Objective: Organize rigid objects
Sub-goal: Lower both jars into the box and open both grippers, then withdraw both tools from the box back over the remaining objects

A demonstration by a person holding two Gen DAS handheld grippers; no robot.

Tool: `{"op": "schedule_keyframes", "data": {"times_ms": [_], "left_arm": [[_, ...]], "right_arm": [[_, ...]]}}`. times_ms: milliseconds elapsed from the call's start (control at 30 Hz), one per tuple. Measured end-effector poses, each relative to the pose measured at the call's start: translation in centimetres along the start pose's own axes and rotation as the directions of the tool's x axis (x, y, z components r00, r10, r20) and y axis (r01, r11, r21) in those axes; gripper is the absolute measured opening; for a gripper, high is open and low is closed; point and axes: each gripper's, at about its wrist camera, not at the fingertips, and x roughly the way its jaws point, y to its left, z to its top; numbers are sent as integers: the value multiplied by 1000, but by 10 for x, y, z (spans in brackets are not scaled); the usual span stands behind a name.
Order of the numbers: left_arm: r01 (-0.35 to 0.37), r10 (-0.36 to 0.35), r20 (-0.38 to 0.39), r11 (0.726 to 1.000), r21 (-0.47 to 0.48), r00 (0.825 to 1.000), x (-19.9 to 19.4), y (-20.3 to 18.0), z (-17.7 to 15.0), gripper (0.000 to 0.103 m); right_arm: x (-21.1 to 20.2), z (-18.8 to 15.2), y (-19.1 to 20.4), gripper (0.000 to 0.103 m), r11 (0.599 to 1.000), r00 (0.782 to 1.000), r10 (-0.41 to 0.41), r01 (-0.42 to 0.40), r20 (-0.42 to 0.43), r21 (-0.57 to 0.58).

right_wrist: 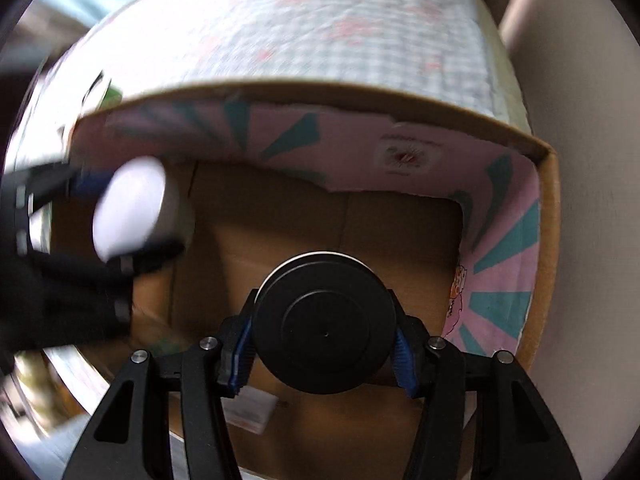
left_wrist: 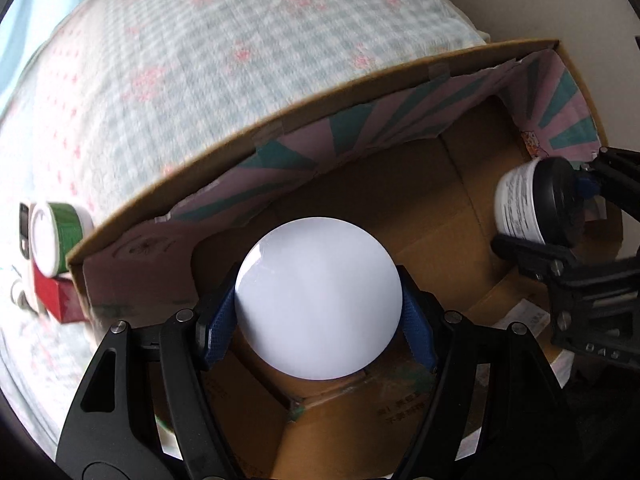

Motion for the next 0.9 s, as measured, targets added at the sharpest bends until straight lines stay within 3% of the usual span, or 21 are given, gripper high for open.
{"op": "schedule_keyframes", "data": {"times_ms": [167, 200, 233, 267, 300, 500, 633, 900], "left_arm": [[12, -12, 3, 1000, -1, 1000, -2, 5, 6, 71], [22, -22, 2, 1000, -4, 1000, -3, 6, 7, 85], [27, -27, 9, 1000, -10, 1000, -7, 7, 7, 102], [22, -22, 21, 1000, -14, 1000, -11, 8, 8, 103], [18, -17, 32, 1000, -19, 999, -15, 10, 10, 103], [42, -41, 32, 998, -42, 999, -20, 17, 12, 103], [53, -51, 32, 998, -43, 998, -24, 16, 14, 103], [44, -43, 58, 999, -12, 997, -50, 6, 7, 103]], "right_arm": [[1, -10, 5, 53, 997, 1000, 1, 0, 24, -72], [1, -12, 6, 59, 997, 1000, -7, 9, 21, -74], [0, -14, 6, 78, 997, 1000, 23, -22, 15, -72], [-4, -16, 10, 86, 994, 997, 77, -75, 20, -75], [-8, -18, 15, 103, 992, 995, 92, -89, 33, -84], [-22, -26, 39, 103, 987, 999, -4, 11, 47, -159], [-29, -27, 38, 103, 991, 1000, 16, -15, 5, -133], [-55, -29, 37, 103, 995, 999, -7, 10, 36, -102]]}}
